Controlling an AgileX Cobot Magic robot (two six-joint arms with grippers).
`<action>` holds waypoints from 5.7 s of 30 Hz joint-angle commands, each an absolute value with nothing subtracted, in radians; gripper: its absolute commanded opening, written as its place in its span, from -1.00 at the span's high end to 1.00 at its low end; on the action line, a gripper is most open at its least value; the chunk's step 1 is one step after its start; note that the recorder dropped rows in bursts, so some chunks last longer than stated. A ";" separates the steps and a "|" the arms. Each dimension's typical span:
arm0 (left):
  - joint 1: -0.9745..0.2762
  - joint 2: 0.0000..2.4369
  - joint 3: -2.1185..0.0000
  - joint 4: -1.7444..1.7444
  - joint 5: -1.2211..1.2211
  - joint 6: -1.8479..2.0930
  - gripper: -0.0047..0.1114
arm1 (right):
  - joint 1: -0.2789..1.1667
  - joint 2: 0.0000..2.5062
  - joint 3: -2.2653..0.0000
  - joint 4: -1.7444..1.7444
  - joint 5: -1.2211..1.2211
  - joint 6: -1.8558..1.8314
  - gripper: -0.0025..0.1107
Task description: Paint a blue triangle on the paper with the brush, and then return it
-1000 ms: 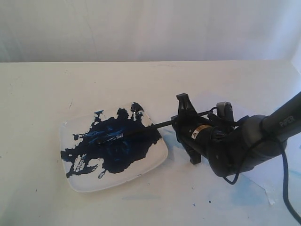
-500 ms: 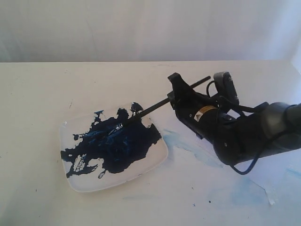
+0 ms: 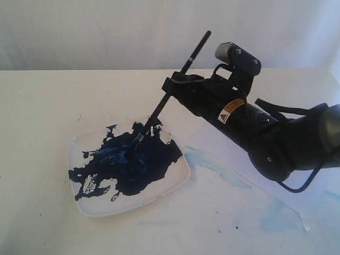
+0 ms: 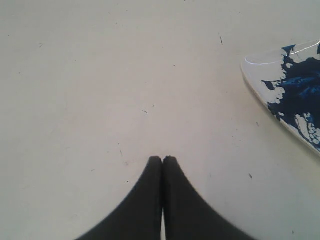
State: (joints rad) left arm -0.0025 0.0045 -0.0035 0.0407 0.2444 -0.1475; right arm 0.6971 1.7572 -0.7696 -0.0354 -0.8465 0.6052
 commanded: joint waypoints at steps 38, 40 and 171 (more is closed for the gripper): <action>-0.001 0.000 0.000 0.038 0.244 -0.154 0.92 | 0.696 1.669 -0.887 -0.647 -0.660 0.467 0.96; -0.001 0.000 0.000 0.038 0.244 -0.154 0.92 | 0.696 1.637 -0.887 -0.647 -0.658 0.467 0.96; -0.652 2.287 -1.794 1.744 -0.596 -1.494 0.92 | 0.185 1.099 -0.673 -0.350 -0.233 0.469 0.96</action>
